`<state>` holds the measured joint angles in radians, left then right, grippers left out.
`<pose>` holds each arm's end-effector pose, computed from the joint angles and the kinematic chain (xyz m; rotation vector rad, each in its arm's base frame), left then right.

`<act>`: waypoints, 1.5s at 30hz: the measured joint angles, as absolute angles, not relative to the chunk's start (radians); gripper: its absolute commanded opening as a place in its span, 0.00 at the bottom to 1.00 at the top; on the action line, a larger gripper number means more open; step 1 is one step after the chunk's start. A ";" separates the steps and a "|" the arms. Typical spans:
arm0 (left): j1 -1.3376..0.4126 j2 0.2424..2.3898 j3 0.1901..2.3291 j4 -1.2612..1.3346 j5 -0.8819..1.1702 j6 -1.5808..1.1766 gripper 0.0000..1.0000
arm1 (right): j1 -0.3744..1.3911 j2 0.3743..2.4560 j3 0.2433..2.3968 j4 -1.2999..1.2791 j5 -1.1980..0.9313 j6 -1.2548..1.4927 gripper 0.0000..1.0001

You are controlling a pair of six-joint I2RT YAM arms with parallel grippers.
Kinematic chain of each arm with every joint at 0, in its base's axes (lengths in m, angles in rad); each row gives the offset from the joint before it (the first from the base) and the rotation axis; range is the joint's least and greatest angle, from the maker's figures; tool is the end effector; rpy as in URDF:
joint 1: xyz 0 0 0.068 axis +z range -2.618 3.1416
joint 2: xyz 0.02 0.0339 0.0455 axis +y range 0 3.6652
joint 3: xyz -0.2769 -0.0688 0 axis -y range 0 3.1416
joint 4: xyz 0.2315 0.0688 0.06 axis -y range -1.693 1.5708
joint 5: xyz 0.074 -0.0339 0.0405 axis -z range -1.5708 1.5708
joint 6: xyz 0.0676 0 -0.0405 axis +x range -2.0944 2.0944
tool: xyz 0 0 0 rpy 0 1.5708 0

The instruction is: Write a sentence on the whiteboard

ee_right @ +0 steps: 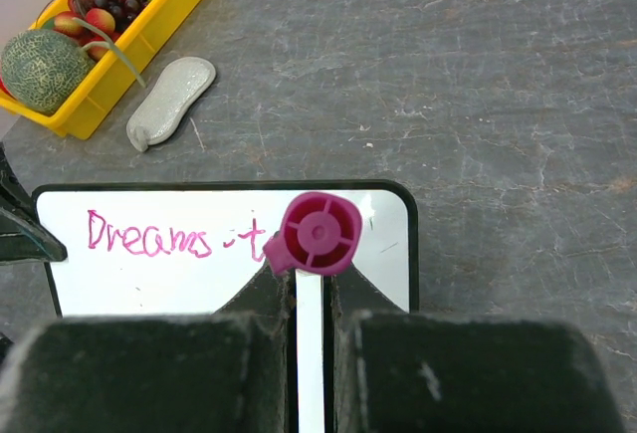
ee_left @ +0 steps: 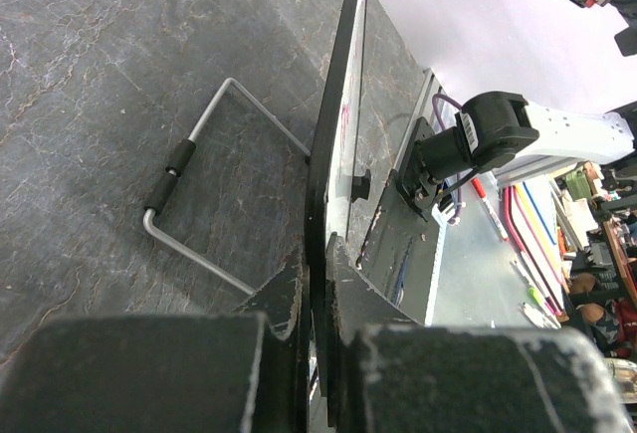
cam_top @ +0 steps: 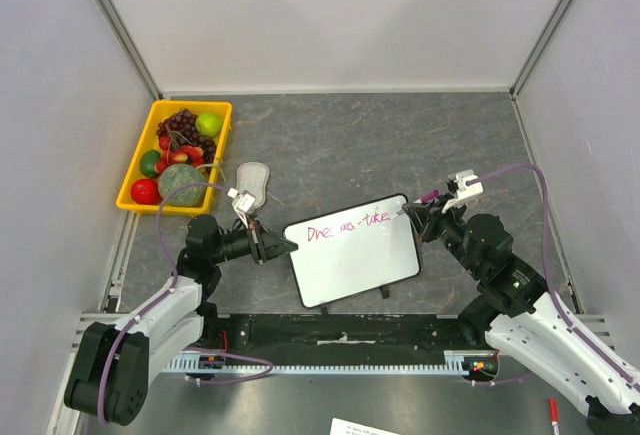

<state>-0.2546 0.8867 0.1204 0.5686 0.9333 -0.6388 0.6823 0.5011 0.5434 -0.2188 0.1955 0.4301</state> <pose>0.1464 -0.0942 0.1883 0.3816 1.8881 -1.4393 0.1201 0.0806 0.2916 -0.0789 1.7862 0.6394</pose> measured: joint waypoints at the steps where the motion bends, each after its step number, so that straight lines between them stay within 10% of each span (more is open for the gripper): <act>1: -0.255 0.887 0.120 0.569 0.933 -0.639 0.02 | 0.682 0.507 0.543 -0.214 0.190 0.430 0.00; 17: -0.255 0.887 0.120 0.570 0.933 -0.639 0.02 | 0.731 0.605 0.545 -0.101 0.129 0.483 0.00; 45: -0.255 0.889 0.120 0.570 0.933 -0.639 0.02 | 1.343 0.851 0.583 0.133 0.494 0.416 0.00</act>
